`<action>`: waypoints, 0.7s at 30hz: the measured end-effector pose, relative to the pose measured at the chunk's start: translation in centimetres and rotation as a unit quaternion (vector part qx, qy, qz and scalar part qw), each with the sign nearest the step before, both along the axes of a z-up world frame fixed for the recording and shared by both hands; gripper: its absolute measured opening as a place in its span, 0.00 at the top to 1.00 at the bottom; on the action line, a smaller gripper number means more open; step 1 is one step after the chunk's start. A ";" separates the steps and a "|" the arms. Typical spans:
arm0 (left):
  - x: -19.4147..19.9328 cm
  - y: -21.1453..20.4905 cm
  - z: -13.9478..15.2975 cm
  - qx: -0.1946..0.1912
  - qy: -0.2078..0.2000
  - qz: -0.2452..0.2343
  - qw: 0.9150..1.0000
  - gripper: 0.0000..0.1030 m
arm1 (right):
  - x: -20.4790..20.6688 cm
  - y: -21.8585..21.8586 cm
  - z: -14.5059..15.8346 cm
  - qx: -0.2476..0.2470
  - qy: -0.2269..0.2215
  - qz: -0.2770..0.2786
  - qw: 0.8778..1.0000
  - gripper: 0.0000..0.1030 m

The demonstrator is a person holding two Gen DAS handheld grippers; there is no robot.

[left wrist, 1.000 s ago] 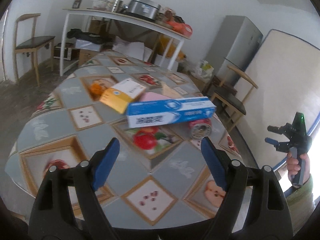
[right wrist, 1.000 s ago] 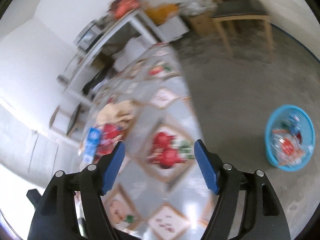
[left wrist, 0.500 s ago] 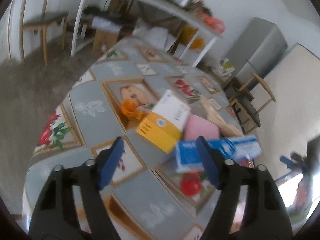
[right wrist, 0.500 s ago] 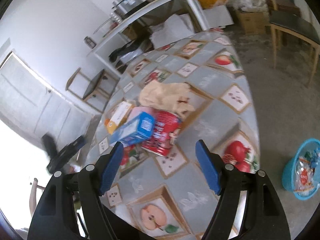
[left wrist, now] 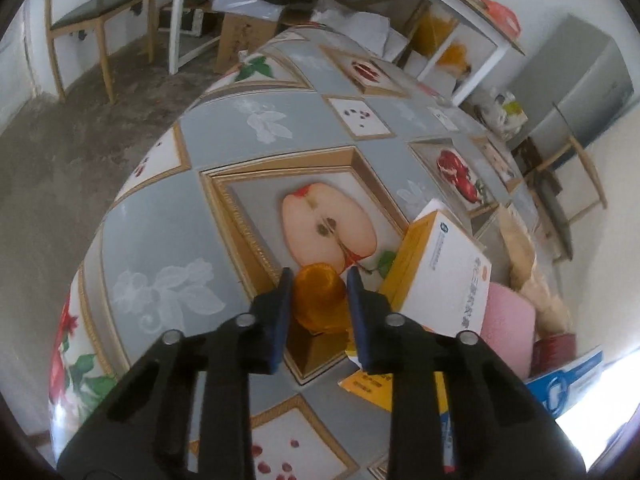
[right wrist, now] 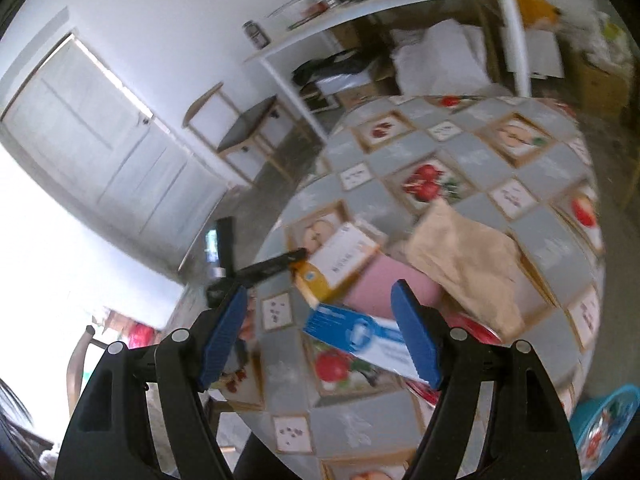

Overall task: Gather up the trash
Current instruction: 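Grasp the small orange bottle with the left tool while the right tool grasps the white-and-yellow medicine box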

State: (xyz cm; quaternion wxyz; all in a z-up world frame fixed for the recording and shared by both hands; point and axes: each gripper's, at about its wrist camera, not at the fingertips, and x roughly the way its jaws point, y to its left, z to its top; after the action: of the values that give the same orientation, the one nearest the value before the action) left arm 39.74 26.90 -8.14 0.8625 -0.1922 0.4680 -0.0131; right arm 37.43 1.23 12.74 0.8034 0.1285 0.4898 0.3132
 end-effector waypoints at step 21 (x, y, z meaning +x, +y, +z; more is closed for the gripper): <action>-5.5 2.8 0.4 -0.017 -0.030 0.012 0.999 0.92 | 18.1 11.8 -16.7 -0.145 0.260 -0.039 0.954 0.30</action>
State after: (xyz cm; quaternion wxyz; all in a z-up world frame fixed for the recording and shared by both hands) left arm 34.21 29.70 -7.73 0.8728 -0.2114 0.4395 -0.0165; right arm 55.49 13.03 -3.92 0.6696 0.1068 0.7166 0.1631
